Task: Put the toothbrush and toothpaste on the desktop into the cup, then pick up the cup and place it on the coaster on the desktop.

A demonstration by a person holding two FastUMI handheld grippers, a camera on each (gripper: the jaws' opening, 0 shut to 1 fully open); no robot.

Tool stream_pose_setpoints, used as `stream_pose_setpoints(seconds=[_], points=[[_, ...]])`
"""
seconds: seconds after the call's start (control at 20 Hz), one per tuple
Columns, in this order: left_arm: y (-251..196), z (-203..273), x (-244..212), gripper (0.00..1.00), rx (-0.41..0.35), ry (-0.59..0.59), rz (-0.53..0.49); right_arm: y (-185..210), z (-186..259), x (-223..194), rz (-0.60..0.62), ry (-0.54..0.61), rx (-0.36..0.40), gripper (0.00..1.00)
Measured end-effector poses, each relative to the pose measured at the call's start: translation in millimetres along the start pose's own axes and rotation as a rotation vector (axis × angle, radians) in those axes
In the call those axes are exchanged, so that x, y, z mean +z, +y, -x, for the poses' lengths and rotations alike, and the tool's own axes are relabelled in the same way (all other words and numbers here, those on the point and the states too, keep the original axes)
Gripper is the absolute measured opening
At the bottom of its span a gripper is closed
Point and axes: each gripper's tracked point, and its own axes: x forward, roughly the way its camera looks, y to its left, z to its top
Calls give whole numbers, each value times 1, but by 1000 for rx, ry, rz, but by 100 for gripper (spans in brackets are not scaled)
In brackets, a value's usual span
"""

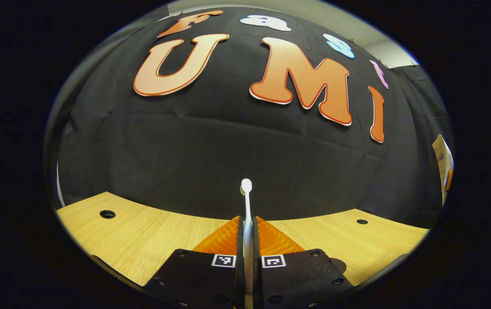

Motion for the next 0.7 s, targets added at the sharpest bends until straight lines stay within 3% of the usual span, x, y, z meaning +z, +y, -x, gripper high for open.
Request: stream_pose_setpoints(seconds=[0.25,0.3,0.4,0.6,0.7], points=[[-1,14,-9,12,-25,62,-26,8,-2,9,-11,-28,20,12],[0,17,-12,23,-27,78,-36,10,-3,11,-12,-36,24,12],[6,33,-13,33,-7,93,-75,14,-6,15,-18,-45,34,12],[9,59,-1,92,-7,89,-120,24,-10,22,-37,-69,56,12],[14,75,-1,98,20,115,-139,30,-12,22,-48,-72,73,12]])
